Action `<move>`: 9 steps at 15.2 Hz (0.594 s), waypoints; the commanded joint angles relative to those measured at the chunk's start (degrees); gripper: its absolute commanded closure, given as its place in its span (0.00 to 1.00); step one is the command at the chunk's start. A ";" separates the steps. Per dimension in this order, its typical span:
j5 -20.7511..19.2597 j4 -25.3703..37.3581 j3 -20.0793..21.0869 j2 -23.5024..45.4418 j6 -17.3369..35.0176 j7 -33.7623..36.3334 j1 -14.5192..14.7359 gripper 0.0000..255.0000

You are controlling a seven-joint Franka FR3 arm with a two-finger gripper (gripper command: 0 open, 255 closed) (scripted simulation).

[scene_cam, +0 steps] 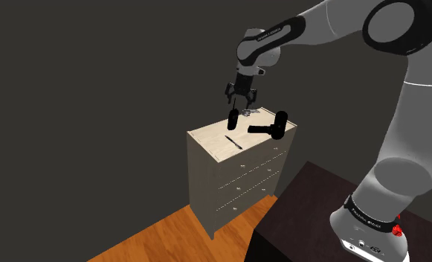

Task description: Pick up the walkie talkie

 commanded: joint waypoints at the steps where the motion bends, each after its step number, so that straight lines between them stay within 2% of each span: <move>1: 1.23 2.95 -0.78 3.46 1.32 2.37 -0.74 0.00; 5: 3.60 8.34 -2.08 9.47 3.29 6.39 -2.16 0.00; 9: 3.98 7.30 -1.92 10.91 5.74 5.85 -2.21 0.00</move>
